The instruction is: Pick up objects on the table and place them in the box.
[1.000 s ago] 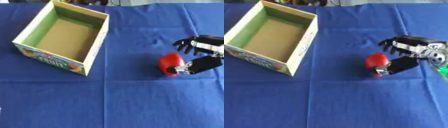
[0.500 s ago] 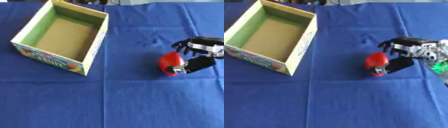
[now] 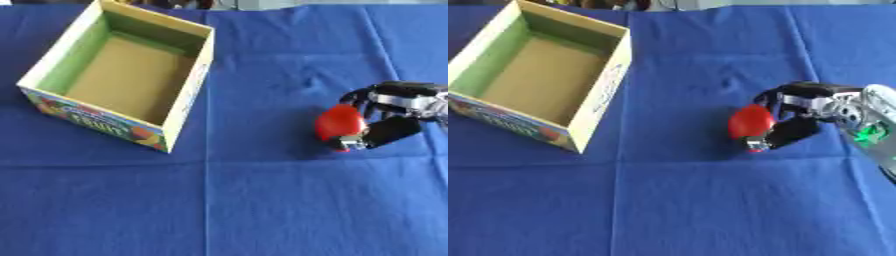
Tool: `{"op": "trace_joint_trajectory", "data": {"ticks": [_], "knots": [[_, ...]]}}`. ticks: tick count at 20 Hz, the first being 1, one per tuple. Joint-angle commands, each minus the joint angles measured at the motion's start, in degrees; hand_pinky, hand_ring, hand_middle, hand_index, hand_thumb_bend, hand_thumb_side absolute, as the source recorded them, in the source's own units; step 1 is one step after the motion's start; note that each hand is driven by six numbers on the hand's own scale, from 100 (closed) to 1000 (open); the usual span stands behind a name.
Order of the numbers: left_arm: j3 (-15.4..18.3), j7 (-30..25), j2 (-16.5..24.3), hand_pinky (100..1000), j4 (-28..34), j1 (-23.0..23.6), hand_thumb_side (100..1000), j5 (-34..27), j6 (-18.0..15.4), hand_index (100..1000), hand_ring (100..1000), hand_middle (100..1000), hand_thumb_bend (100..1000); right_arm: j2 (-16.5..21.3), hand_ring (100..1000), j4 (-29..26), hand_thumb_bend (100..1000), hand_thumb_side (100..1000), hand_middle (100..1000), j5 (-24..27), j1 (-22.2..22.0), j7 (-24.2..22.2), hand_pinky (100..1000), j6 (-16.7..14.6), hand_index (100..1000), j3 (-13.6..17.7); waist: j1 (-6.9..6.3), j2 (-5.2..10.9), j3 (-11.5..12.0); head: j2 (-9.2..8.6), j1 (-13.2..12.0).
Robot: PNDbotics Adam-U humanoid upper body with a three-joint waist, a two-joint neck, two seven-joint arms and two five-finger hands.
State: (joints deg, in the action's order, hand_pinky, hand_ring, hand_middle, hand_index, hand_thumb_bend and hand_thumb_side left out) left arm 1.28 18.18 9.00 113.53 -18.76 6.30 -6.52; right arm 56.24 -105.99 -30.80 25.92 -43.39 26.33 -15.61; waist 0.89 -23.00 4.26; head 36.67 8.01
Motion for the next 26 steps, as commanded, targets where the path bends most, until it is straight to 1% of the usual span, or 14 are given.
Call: {"op": "trace_joint_trajectory", "data": {"ticks": [1,2,4,6,8,10,11,12,14,18,23,24,26], "knots": [[-0.1,-0.1,0.3,603,1.1,-0.6,997,-0.2,0.1,729,877,829,100,1.0,680,-0.5,502,704,742,1.4,1.0,-2.5,564,3.3,990,0.1,-0.08,0.98,0.0,-0.49,0.3],[-0.1,-0.1,0.3,602,1.1,-0.6,997,-0.2,0.1,729,877,829,100,0.9,671,-0.4,499,704,739,1.5,1.1,-2.4,553,3.4,989,-0.1,-0.11,0.97,0.1,-0.49,0.3],[-0.1,-0.1,0.3,602,1.1,-0.6,996,-0.2,0.1,728,877,830,100,0.7,619,-0.3,480,696,719,2.0,1.4,-2.0,494,3.6,979,-0.4,-0.14,0.95,0.1,-0.49,0.4],[-0.1,0.0,0.3,602,1.1,-0.6,997,-0.2,0.2,728,877,830,100,0.5,601,-0.2,465,688,706,2.5,1.6,-1.5,467,3.8,971,-0.6,-0.16,0.91,0.1,-0.47,0.5],[-0.1,-0.1,0.3,603,1.1,-0.6,996,-0.2,0.2,728,878,830,100,0.3,584,-0.2,445,634,704,3.0,1.7,-0.8,432,4.0,966,-0.8,-0.17,0.80,0.1,-0.43,0.5],[-0.1,0.0,0.2,603,1.1,-0.6,994,-0.2,0.2,727,878,830,100,0.2,570,0.0,445,604,703,3.4,1.7,-0.5,406,4.1,966,-1.1,-0.19,0.72,0.2,-0.38,0.6],[-0.1,0.0,0.2,603,1.1,-0.6,994,-0.2,0.3,727,878,830,100,0.1,570,0.1,445,604,703,3.6,1.7,-0.4,406,4.2,966,-1.2,-0.20,0.70,0.2,-0.37,0.6],[-0.1,0.1,0.2,602,1.1,-0.7,994,-0.2,0.3,727,879,830,100,0.1,570,0.3,439,574,704,3.8,1.7,-0.3,403,4.3,963,-1.3,-0.21,0.66,0.2,-0.39,0.6],[-0.1,0.1,0.2,603,1.1,-0.7,994,-0.1,0.3,727,879,830,100,0.0,574,0.8,420,554,711,3.9,1.6,-0.2,405,4.5,963,-1.6,-0.25,0.60,0.3,-0.42,0.6],[0.0,0.2,0.2,602,1.1,-0.8,991,-0.1,0.3,725,879,830,100,-0.2,583,1.8,410,524,744,4.3,1.6,-0.4,403,4.7,969,-2.1,-0.31,0.49,0.3,-0.48,0.7],[-0.1,0.4,0.2,601,1.1,-0.9,989,-0.2,0.3,723,879,829,100,-0.3,568,2.6,384,495,729,4.6,1.8,-0.6,376,4.7,952,-2.6,-0.40,0.35,0.3,-0.48,0.8],[-0.1,0.4,0.2,601,1.1,-0.9,989,-0.2,0.3,723,879,829,100,-0.4,563,2.7,366,492,720,4.7,1.9,-0.4,365,4.8,940,-2.7,-0.44,0.33,0.3,-0.46,0.8],[-0.1,0.5,0.3,600,1.1,-0.9,989,-0.2,0.3,723,880,829,100,-0.5,558,2.9,332,450,703,5.2,2.1,0.3,353,5.3,920,-2.7,-0.51,0.29,0.4,-0.41,0.8]]}}
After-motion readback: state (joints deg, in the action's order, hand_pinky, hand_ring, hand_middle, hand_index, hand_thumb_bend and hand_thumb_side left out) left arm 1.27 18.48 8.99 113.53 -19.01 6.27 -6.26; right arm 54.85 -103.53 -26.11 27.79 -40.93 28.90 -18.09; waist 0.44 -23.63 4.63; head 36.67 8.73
